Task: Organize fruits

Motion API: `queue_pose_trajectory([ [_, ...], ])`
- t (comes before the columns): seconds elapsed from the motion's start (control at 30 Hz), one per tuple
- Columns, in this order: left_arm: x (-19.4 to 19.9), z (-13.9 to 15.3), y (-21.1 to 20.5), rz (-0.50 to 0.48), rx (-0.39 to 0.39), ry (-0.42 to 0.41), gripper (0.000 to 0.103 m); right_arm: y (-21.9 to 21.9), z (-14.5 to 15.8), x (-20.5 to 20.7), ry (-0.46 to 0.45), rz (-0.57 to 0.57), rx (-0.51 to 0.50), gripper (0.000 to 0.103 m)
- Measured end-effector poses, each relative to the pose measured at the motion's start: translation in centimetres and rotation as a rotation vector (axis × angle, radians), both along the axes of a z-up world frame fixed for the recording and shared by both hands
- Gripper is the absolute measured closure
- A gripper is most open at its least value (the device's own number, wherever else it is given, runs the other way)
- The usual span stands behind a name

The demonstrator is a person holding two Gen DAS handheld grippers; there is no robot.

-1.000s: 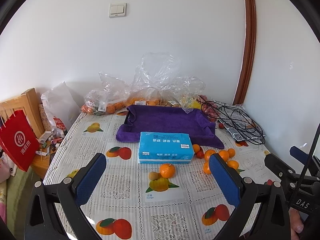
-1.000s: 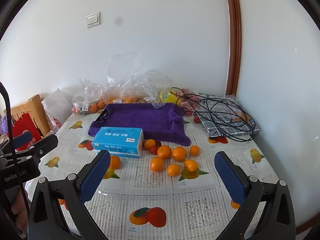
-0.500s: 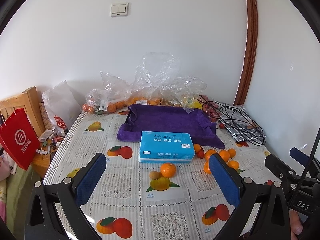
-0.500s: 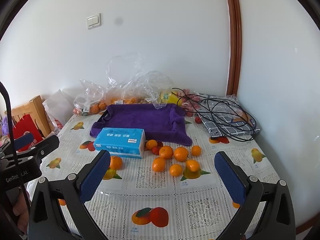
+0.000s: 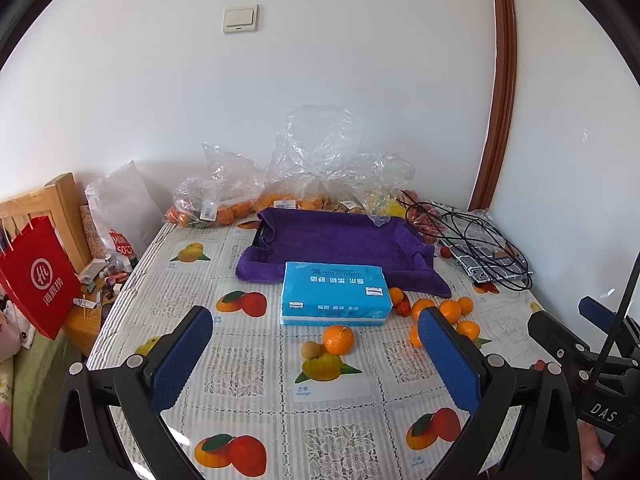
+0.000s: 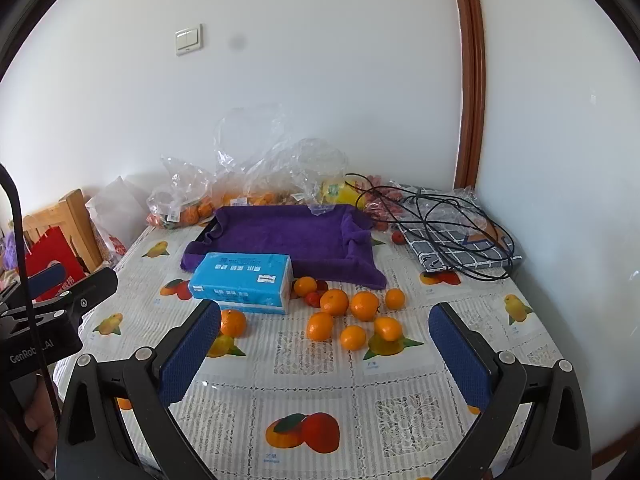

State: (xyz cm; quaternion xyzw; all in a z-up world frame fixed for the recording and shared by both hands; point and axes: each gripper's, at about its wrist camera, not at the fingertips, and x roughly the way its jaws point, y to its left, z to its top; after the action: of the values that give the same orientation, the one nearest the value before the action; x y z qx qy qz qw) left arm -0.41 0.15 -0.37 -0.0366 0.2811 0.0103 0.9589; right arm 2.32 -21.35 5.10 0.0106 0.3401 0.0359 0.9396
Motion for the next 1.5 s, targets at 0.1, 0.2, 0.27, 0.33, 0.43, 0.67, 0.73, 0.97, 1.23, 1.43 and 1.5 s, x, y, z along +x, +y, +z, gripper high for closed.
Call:
queue_pose_trajectory([
  [0.1,0.0,-0.1,0.0,0.004,0.0,0.002,0.0,0.0,0.0,0.1,0.0,-0.002,-0.003,0.0],
  [0.2,0.1,-0.2,0.2,0.014,0.003,0.012,0.0,0.0,-0.1,0.1,0.0,-0.004,0.0,0.0],
  [0.27,0.1,-0.3,0.2,0.011,-0.001,0.012,0.0,0.0,-0.1,0.0,0.001,-0.003,0.0,0.0],
  [0.33,0.1,-0.3,0.2,0.012,-0.002,0.012,0.0,0.1,-0.2,0.0,0.001,-0.001,0.0,0.0],
  [0.43,0.1,-0.2,0.2,0.011,-0.001,0.011,0.0,0.1,-0.2,0.0,0.0,-0.003,0.0,0.0],
  [0.67,0.3,-0.3,0.1,0.013,0.002,0.014,0.0,0.1,-0.2,0.0,0.003,-0.002,0.001,0.0],
  [0.73,0.3,-0.3,0.1,0.013,0.003,0.014,0.0,0.2,-0.2,0.0,0.003,-0.003,0.001,0.0],
  [0.97,0.5,-0.4,-0.1,0.009,0.008,0.015,0.0,0.4,-0.2,0.0,0.003,0.001,-0.005,0.0],
  [1.23,1.6,-0.9,0.4,0.024,0.004,0.048,0.0,0.3,-0.8,1.1,0.022,0.004,0.008,0.0],
  [1.43,3.0,-1.6,1.2,0.061,0.014,0.078,0.0,0.0,-1.4,2.2,0.02,-0.048,0.002,0.0],
  [1.5,3.4,-1.8,1.5,0.034,0.001,0.068,0.0,0.0,-1.6,2.6,0.016,-0.04,-0.008,0.0],
])
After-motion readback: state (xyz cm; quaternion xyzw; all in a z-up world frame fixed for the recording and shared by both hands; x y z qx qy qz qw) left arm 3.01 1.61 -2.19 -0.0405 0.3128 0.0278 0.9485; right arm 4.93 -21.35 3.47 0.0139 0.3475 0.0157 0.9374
